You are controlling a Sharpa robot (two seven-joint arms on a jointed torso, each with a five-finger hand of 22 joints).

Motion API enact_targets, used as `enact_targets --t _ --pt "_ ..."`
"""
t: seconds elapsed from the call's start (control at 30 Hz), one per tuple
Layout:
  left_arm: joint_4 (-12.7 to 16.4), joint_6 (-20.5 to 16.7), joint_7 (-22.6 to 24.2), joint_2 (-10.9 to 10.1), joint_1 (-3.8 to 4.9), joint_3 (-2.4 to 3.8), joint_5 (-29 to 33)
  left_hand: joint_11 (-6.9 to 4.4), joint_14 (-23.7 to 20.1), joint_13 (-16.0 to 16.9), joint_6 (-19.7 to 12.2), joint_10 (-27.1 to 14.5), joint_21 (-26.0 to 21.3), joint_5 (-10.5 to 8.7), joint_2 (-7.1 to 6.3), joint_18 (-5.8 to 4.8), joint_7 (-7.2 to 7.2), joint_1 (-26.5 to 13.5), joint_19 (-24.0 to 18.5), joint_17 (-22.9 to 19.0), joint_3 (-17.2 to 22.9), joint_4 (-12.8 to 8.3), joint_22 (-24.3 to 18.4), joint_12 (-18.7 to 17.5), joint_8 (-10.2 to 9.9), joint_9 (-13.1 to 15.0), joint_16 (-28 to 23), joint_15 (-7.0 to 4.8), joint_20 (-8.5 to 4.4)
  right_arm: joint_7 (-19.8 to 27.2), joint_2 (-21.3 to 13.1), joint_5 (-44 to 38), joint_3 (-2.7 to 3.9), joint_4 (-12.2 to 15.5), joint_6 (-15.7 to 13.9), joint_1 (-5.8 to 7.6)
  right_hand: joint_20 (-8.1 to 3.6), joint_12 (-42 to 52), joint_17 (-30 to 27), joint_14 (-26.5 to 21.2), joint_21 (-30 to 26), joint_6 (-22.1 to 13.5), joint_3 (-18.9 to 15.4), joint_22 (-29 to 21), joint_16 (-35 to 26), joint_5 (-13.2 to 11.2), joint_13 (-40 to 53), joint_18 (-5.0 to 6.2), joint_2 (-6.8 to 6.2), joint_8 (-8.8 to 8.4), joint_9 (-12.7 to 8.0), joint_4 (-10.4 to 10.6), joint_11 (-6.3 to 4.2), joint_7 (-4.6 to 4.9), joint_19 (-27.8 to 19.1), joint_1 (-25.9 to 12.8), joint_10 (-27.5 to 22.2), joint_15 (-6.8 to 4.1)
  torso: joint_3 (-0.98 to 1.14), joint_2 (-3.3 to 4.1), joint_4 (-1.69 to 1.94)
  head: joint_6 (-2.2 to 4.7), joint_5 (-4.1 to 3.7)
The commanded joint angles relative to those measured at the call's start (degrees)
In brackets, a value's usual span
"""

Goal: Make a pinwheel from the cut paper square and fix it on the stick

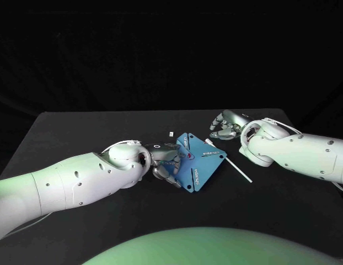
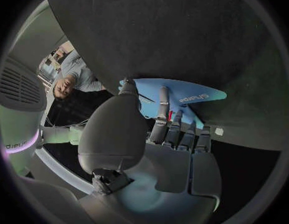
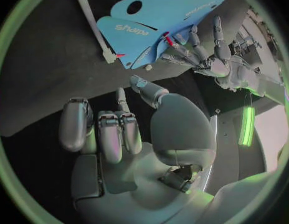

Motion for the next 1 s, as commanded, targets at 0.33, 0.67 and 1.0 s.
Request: enact_targets --t 0.33,0.67,1.0 --pt "0.28 1.46 -0.26 -0.14 0.04 0.01 0.43 0.39 0.06 0.00 0.18 -0.36 0.11 -0.18 0.35 0.05 0.49 -0.12 -0.38 0.01 0.10 -0.04 0.08 0.01 -0.34 0.06 -0.17 0.22 0.16 -0.67 5.03 20.43 0.00 -8.59 8.30 0.72 0.09 0.20 15.09 5.97 -0.09 -0.99 -5.55 0.44 0.23 -1.48 15.09 -0.41 -0.89 -0.60 0.01 2.82 -0.44 -0.05 0.79 -0.46 6.07 0.74 0.07 0.14 0.13 0.00 -0.21" --pt "0.01 2.19 -0.18 0.08 0.04 0.01 0.62 0.59 -0.01 -0.02 0.15 -0.67 0.12 -0.20 0.96 0.07 0.67 -0.03 -0.41 -0.01 0.37 -0.06 0.09 0.00 -0.44 0.17 -0.20 0.33 0.18 -2.77 11.99 23.60 -0.03 -17.16 16.60 1.07 0.18 0.20 15.09 5.97 -0.12 -1.12 -7.02 0.51 0.23 -1.60 15.09 -0.42 -0.57 -0.68 0.00 3.69 -0.48 -0.10 0.84 -0.33 6.07 0.82 -0.08 0.17 0.21 0.00 -0.31" --pt "-0.09 2.52 -0.21 0.12 0.04 0.01 0.79 0.66 0.00 -0.04 0.12 -0.82 0.13 -0.20 1.07 0.08 0.73 -0.02 -0.41 -0.01 0.42 -0.06 0.09 -0.02 -0.46 0.19 -0.19 0.35 0.18 -4.47 15.30 23.61 -0.09 -20.93 19.63 1.07 0.19 0.20 15.09 5.97 0.13 -0.91 -7.17 0.78 0.23 -1.47 15.09 -0.49 0.13 -0.59 0.01 3.99 -0.52 -0.13 1.02 0.13 6.07 0.85 -0.09 0.17 0.12 0.00 -0.22"
